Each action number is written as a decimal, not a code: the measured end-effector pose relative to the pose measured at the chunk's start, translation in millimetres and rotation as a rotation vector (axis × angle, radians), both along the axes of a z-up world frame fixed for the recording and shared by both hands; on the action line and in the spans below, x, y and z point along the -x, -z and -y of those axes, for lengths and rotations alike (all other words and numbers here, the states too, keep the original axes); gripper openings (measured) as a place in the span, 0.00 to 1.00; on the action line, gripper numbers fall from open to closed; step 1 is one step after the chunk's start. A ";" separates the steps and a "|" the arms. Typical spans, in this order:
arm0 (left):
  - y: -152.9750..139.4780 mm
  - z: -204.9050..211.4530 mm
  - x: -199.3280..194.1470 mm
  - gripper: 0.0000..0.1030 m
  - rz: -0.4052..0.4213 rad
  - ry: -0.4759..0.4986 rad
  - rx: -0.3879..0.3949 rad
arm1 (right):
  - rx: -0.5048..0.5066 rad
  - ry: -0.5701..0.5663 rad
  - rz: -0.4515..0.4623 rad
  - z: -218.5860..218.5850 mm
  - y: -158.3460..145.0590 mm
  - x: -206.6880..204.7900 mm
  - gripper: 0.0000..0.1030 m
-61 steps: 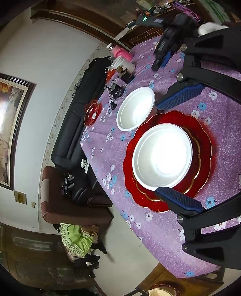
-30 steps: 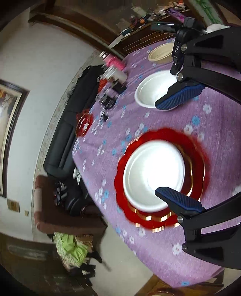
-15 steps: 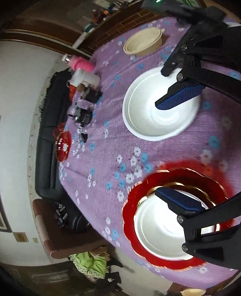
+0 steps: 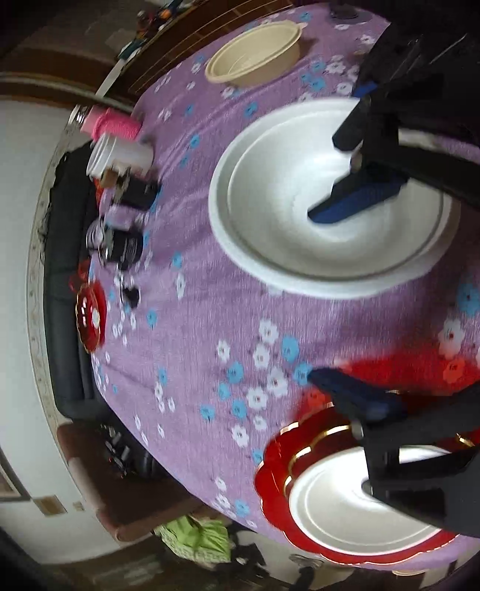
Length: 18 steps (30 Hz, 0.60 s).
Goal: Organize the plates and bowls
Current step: 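Lift the second white bowl with the right gripper while the left gripper grips it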
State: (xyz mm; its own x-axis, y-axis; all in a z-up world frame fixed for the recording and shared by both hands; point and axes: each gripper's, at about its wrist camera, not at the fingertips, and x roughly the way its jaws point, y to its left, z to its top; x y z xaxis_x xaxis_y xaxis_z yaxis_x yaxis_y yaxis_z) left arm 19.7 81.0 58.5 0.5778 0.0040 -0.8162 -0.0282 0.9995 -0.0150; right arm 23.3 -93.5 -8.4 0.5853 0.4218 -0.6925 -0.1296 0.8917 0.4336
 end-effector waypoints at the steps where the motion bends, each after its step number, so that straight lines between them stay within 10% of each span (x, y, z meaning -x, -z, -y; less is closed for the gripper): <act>1: 0.2 3.9 0.2 0.45 -0.009 0.016 0.004 | -0.012 -0.008 -0.005 -0.2 0.5 -0.1 0.17; 18: -55.3 -33.0 56.6 0.37 0.112 -0.028 0.143 | -0.093 -0.066 0.078 -20.7 -50.2 29.9 0.14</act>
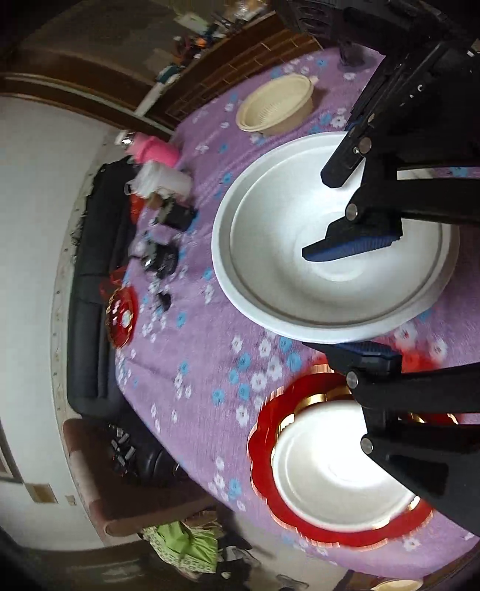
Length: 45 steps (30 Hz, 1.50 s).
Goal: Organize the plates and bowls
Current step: 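Lift the second white bowl with the right gripper while the left gripper grips it, then carry the white bowl over the stack and lower it into the first white bowl, then open both grippers and withdraw them up from the stacked bowls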
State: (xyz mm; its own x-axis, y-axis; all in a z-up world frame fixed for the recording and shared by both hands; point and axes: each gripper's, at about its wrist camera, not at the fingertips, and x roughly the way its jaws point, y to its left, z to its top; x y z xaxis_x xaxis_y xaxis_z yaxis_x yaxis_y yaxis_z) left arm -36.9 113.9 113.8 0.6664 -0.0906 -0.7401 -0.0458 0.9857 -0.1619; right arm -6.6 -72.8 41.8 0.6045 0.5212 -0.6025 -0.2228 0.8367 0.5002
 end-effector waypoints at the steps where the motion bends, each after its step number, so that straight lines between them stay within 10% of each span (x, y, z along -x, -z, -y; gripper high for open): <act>1: -5.0 -8.6 5.9 0.37 0.011 -0.012 0.010 | 0.000 -0.013 0.007 -6.3 -6.2 2.2 0.14; 8: -26.6 -86.5 37.8 0.37 0.071 -0.141 0.027 | 0.023 -0.146 0.042 -82.0 -40.6 8.9 0.14; 19: 28.4 -179.6 33.9 0.38 -0.065 -0.303 0.093 | 0.151 -0.272 -0.061 -197.5 -13.8 -8.3 0.15; 33: 32.6 -209.5 51.2 0.55 -0.024 -0.351 0.183 | 0.260 -0.221 -0.050 -210.0 4.8 -23.9 0.15; 40: 4.4 -205.8 93.7 0.68 0.094 -0.387 0.178 | 0.222 -0.223 0.025 -204.6 -9.3 -9.3 0.52; 45: -11.7 -195.2 120.7 0.71 0.158 -0.393 0.174 | 0.183 -0.209 0.071 -192.0 -22.1 3.7 0.54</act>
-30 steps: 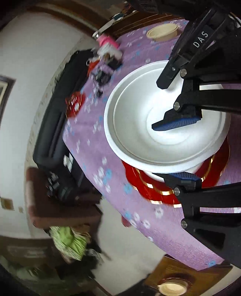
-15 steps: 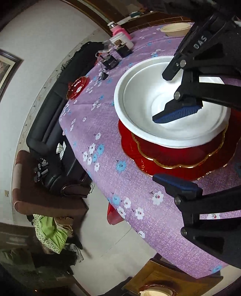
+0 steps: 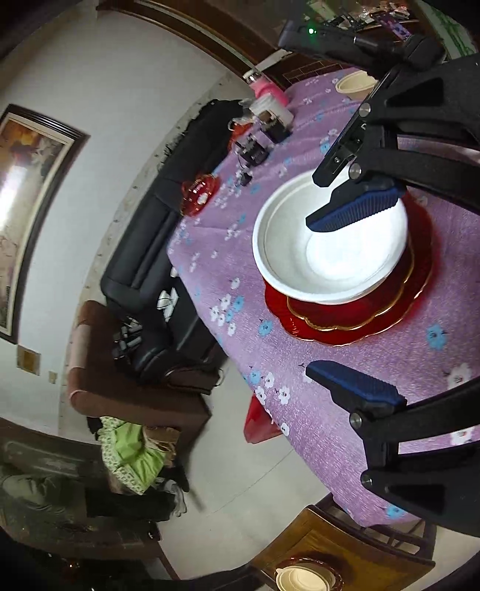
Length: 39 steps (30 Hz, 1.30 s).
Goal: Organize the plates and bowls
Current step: 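Open both grippers and withdraw them up from the stacked bowls, then move the right gripper toward the beige plastic bowl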
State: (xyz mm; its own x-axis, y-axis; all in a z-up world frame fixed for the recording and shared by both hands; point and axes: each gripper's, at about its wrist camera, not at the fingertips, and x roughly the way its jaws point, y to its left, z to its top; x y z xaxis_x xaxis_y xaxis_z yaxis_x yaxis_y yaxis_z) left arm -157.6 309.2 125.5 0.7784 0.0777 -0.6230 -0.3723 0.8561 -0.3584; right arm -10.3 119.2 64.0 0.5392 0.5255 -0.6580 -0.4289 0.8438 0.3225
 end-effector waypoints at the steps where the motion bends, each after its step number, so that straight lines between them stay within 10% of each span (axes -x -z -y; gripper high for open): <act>1: -2.1 2.1 5.0 0.73 0.013 -0.004 0.001 | -0.008 0.010 0.007 4.1 -2.6 3.2 0.54; 20: -26.8 46.9 35.4 0.78 0.122 -0.062 -0.205 | -0.037 0.083 0.081 29.5 -28.7 12.9 0.54; 31: -34.6 48.7 54.8 0.80 0.152 -0.011 -0.106 | -0.071 0.190 0.259 69.1 -131.6 -2.4 0.66; 39: -34.4 68.1 50.1 0.81 0.151 0.054 -0.117 | 0.017 0.134 0.158 70.2 -49.8 26.7 0.69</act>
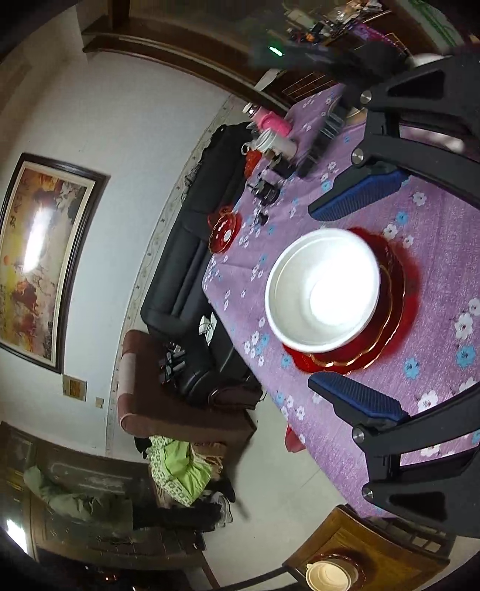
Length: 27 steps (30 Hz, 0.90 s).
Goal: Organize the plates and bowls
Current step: 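Move the right gripper toward the beige plastic bowl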
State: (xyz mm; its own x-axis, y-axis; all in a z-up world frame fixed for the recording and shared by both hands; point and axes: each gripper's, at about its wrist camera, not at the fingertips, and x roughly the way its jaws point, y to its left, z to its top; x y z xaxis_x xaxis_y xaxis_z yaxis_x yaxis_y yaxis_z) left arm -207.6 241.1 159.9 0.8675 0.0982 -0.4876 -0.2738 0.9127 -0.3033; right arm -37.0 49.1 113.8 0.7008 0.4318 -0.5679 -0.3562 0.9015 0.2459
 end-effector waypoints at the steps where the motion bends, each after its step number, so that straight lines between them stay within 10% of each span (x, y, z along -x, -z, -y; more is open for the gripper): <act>1: -0.5 3.6 -0.8 0.81 -0.003 0.009 -0.003 | -0.001 0.002 -0.035 5.3 14.1 0.4 0.69; 17: 10.6 83.8 -21.0 0.81 -0.100 0.180 -0.051 | -0.030 0.115 -0.107 96.5 51.9 2.4 0.69; 27: 23.8 117.4 -32.1 0.81 -0.147 0.271 -0.054 | 0.002 0.397 -0.080 226.4 21.1 -36.8 0.69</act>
